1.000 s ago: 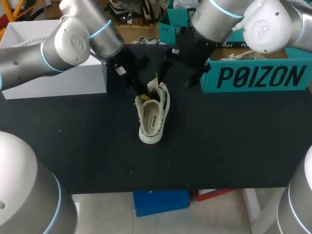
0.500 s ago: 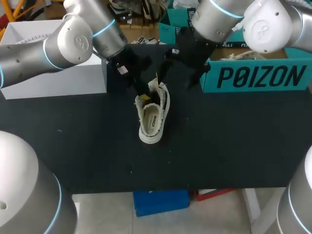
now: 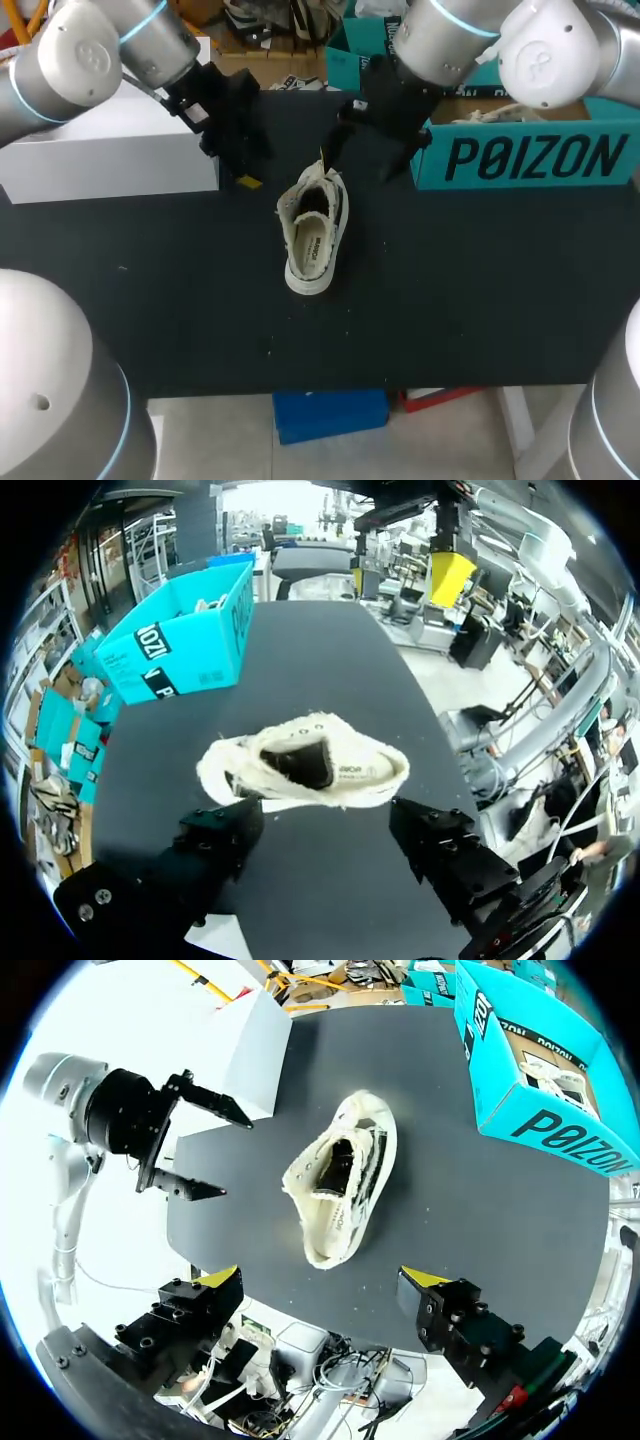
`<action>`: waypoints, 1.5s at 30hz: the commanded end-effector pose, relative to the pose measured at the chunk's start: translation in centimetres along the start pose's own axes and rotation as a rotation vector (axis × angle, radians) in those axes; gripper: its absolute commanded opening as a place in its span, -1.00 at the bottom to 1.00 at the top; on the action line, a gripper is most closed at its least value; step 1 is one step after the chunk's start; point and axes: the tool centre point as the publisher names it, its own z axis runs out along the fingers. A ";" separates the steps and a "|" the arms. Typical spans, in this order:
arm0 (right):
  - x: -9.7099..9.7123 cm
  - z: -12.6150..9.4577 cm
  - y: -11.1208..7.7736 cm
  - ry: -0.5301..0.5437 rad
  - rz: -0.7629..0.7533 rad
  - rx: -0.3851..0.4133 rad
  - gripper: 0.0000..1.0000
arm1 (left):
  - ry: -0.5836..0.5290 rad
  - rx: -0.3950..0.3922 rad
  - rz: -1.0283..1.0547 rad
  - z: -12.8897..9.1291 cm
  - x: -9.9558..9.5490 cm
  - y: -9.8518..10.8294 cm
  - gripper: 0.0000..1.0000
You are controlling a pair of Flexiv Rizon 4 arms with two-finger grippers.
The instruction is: Take the shoe out of the shoebox, open the shoe tongue, remove and reinsert the insole, then place the shoe into the shoebox
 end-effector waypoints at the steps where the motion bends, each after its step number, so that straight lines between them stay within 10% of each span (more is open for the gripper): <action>1: 0.0 0.0 0.0 0.000 0.000 0.000 1.00 | -0.093 0.024 -0.008 -1.5 4.0 1.8 1.00; 25: 0.0 0.0 0.0 0.000 0.000 0.000 1.00 | -0.152 0.041 -0.030 -2.4 6.4 5.6 1.00; 33: -0.7 1.8 2.6 -0.216 -0.024 0.181 1.00 | -0.152 0.041 -0.030 -2.4 6.4 5.6 1.00; 42: -1.1 4.3 3.2 -0.328 0.039 0.168 1.00 | -0.152 0.041 -0.030 -2.4 6.4 5.6 1.00; 45: -1.1 5.3 3.1 -0.340 0.068 0.145 0.51 | -0.152 0.041 -0.030 -2.4 6.4 5.6 1.00</action>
